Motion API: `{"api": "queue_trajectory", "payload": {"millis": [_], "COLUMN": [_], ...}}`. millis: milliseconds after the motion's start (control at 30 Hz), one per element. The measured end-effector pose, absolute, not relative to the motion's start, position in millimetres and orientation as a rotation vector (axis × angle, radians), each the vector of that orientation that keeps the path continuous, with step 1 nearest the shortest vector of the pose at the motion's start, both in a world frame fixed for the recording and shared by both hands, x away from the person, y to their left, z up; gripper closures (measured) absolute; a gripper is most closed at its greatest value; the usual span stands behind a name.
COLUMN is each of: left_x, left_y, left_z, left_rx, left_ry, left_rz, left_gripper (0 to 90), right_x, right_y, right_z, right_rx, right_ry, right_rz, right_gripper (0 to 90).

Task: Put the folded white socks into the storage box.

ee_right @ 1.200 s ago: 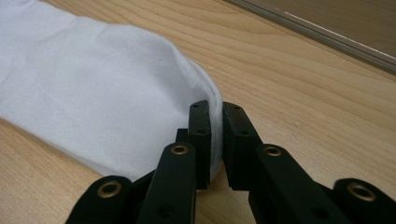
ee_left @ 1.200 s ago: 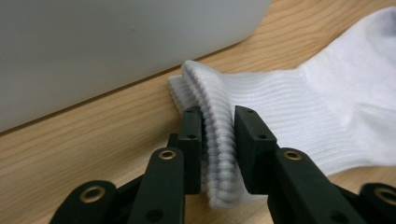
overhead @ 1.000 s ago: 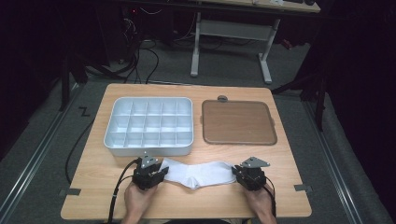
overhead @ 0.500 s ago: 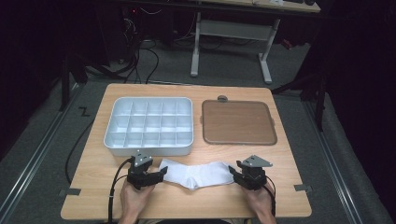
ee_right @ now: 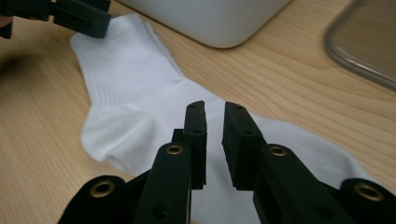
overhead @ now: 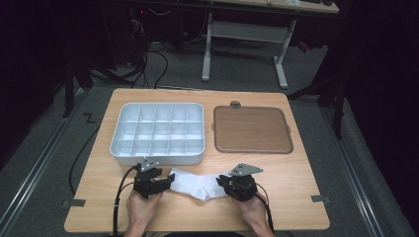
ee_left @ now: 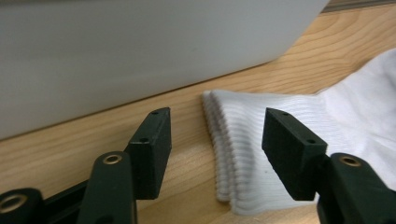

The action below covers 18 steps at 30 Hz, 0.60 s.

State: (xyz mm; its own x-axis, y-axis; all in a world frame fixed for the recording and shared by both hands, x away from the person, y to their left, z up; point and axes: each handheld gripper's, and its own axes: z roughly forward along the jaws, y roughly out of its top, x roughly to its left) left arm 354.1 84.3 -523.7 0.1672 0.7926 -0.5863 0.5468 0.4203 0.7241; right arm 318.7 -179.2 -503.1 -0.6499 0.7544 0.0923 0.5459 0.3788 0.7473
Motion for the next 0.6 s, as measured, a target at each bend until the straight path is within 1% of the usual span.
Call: {"api": "queue_trajectory", "payload": {"millis": [167, 367, 400, 500, 600], "left_x": [353, 353, 353, 349, 348], "left_y": [84, 80, 80, 74, 70], "left_z": [-530, -532, -532, -532, -532], "left_rx": [1.246, 1.266, 1.266, 1.329, 1.356], "left_ry": [1.527, 1.522, 1.522, 1.502, 1.495], "left_rz": [0.256, 0.264, 0.264, 0.285, 0.306], "left_gripper": [44.7, 46.1, 47.3, 54.9, 58.0], "right_x": [321, 324, 324, 323, 321], "right_y": [-158, -144, -144, -141, -141], "right_z": [-509, -517, -517, -525, -526], "right_rx": [1.111, 1.111, 1.111, 1.098, 1.093], "right_ry": [2.424, 2.451, 2.451, 2.468, 2.457], "right_rz": [1.133, 1.107, 1.107, 1.046, 1.051], "right_gripper": [81.5, 81.6, 81.6, 81.8, 81.8]}}
